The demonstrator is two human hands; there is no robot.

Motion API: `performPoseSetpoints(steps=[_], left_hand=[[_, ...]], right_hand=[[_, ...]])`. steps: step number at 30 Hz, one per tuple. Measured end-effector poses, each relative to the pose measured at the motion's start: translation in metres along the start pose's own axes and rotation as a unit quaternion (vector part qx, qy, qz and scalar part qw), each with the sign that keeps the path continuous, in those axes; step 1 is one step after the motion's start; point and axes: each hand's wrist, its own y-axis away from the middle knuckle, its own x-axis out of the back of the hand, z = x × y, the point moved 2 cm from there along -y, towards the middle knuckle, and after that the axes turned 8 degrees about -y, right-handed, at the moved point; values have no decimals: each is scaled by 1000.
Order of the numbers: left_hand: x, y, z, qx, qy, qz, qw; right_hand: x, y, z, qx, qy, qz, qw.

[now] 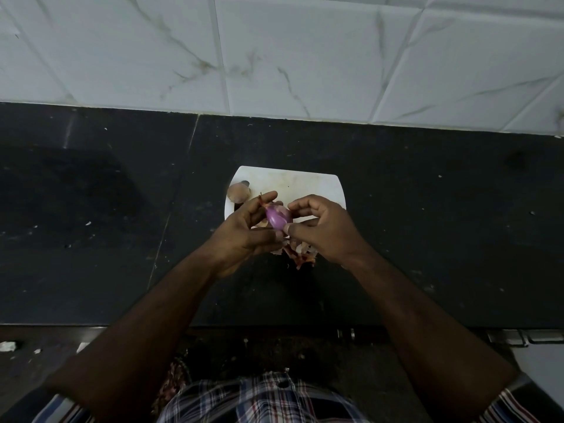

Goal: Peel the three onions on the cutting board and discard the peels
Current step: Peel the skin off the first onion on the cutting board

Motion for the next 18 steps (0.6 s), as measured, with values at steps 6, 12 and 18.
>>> performPoseSetpoints(steps=[6,12,18], left_hand=[[-9,-3,8,-56,-214,45,974],[-10,-4,8,-79,-251,64,963],[-11,-2,8,-81,-256,58,962]], right_hand=[[-3,-1,-7,34,80,7,996],[-10,4,-12,65,128,27,989],[-11,7,-13,72,133,34,988]])
